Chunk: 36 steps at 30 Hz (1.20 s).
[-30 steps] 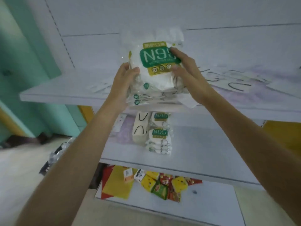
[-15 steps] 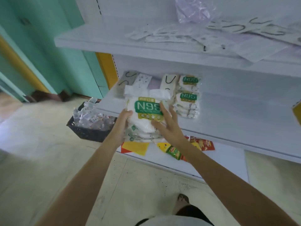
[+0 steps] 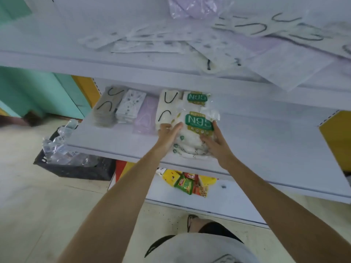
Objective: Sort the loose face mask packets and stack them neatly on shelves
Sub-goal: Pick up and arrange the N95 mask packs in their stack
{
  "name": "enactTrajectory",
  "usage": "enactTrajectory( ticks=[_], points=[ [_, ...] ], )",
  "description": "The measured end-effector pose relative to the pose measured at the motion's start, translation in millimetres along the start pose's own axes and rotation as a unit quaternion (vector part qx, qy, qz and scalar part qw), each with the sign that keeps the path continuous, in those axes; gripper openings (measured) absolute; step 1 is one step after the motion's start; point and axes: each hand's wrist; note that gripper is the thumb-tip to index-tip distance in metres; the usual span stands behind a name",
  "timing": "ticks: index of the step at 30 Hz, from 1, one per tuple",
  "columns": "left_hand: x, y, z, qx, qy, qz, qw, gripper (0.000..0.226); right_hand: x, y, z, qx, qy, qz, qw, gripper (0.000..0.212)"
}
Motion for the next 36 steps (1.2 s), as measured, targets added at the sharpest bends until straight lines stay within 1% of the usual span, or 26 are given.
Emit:
enactTrajectory(
  ticks=[1,3,5,7,9,11,12,14,16,17,18,20,24,26,28,29,30,32,33,36],
  points=[
    [-4,13,6,0.003,-0.001,0.001,1.0,0.055,2,15,-2,-0.001,-0.004,-0.007,1.0,0.075],
    [-11,40,15,0.04,0.0,0.02,0.999,0.05,7,42,-6,-0.004,-0.018,-0.028,0.999,0.076],
    [-22,64,23,0.082,0.022,0.052,0.995,0.054,12,68,-8,-0.007,-0.03,-0.048,0.998,0.078],
    [-37,84,30,0.097,0.015,0.07,0.993,0.054,20,95,-9,-0.027,-0.033,-0.068,0.997,0.077],
    [-50,108,41,0.077,-0.006,0.096,0.992,0.059,28,123,-10,-0.054,-0.034,-0.099,0.993,0.072],
    [-61,131,48,0.046,-0.008,0.151,0.987,0.065,37,150,-11,-0.075,-0.036,-0.139,0.987,0.066],
    [-65,139,51,0.042,-0.01,0.173,0.984,0.065,41,162,-11,-0.082,-0.038,-0.152,0.984,0.067],
    [-67,158,58,0.059,0.025,0.181,0.981,0.057,42,181,-7,-0.085,-0.05,-0.149,0.984,0.075],
    [-62,171,67,0.083,0.134,0.162,0.974,0.051,35,196,-4,-0.069,-0.079,-0.113,0.988,0.079],
    [-59,176,73,0.085,0.171,0.153,0.97,0.051,31,202,-4,-0.067,-0.093,-0.095,0.989,0.078],
    [-57,180,77,0.096,0.179,0.147,0.968,0.052,30,208,-4,-0.072,-0.101,-0.085,0.989,0.078],
    [-58,188,83,0.104,0.145,0.158,0.971,0.05,34,220,-5,-0.098,-0.113,-0.084,0.985,0.078],
    [-59,202,90,0.075,0.118,0.179,0.974,0.044,35,229,-8,-0.113,-0.106,-0.095,0.983,0.08],
    [-57,205,90,0.068,0.145,0.173,0.972,0.049,31,227,-7,-0.112,-0.119,-0.097,0.982,0.08],
    [-59,204,88,0.043,0.212,0.172,0.961,0.049,34,224,-7,-0.119,-0.146,-0.1,0.977,0.079],
    [-62,202,86,0.031,0.245,0.18,0.952,0.048,38,222,-7,-0.122,-0.146,-0.103,0.976,0.074],
    [-65,201,84,0.023,0.262,0.191,0.946,0.047,42,219,-7,-0.121,-0.133,-0.11,0.977,0.064],
    [-72,197,80,0.021,0.247,0.2,0.948,0.045,48,216,-6,-0.123,-0.108,-0.123,0.979,0.033],
    [-73,196,78,0.028,0.222,0.196,0.955,0.044,50,213,-5,-0.124,-0.102,-0.124,0.979,0.025],
    [-75,191,75,0.065,0.156,0.186,0.968,0.041,53,208,-4,-0.128,-0.096,-0.119,0.98,0.021]
  ],
)
Point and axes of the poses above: each hand's wrist, its own y-axis towards the middle knuckle, its own z-axis out of the palm, x = y × z, and after that the axes turned 7 degrees about -x, right-handed
